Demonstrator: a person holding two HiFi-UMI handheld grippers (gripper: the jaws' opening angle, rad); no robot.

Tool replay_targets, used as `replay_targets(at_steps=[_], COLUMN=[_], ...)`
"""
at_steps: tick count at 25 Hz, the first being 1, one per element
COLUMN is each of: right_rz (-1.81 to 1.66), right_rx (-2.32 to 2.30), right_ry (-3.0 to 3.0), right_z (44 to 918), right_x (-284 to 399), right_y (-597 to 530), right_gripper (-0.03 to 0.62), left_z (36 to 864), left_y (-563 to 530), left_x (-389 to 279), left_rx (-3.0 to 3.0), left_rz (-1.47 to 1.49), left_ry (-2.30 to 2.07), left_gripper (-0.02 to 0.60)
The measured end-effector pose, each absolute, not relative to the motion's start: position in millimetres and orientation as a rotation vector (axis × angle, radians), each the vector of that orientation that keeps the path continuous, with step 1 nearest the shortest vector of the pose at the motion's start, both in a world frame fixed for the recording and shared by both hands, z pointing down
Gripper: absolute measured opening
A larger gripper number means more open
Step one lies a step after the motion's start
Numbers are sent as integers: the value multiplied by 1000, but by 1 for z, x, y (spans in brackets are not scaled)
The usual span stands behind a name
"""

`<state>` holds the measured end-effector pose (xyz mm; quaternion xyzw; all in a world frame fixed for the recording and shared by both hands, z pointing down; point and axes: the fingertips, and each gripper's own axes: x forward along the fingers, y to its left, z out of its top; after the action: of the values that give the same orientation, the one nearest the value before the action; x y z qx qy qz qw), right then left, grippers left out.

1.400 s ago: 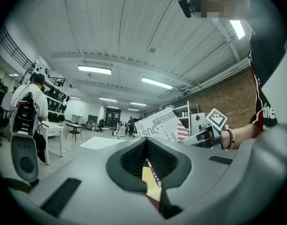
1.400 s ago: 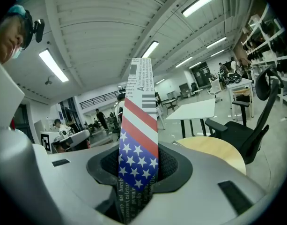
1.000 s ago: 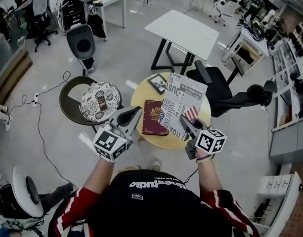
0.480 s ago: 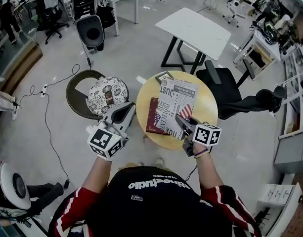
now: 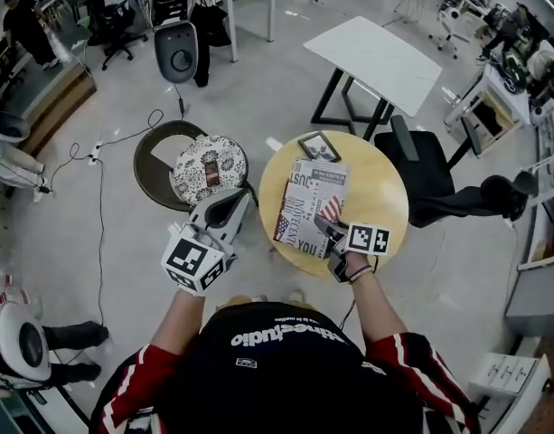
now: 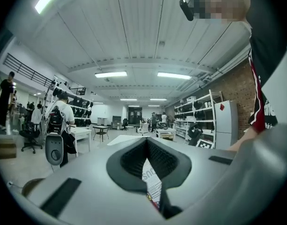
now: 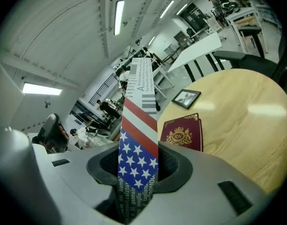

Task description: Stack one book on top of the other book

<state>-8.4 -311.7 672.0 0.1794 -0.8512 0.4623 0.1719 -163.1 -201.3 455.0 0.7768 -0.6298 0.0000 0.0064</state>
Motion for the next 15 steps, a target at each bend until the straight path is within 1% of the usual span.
replay_targets(at_steps=[9, 15], right_rz=[1476, 1559], right_rx=[472, 427], right_ry=[-2253, -2194], right_z=[721, 735], right_x=[-19, -32], right_y=[-315, -318], right_gripper=[170, 170], left_z=[457, 459], left_y=[-199, -203], left_x=[-172, -175], left_rx=[2377, 2348], left_rz=[19, 19], left_ry=[-2028, -2052], left_gripper=[15, 15])
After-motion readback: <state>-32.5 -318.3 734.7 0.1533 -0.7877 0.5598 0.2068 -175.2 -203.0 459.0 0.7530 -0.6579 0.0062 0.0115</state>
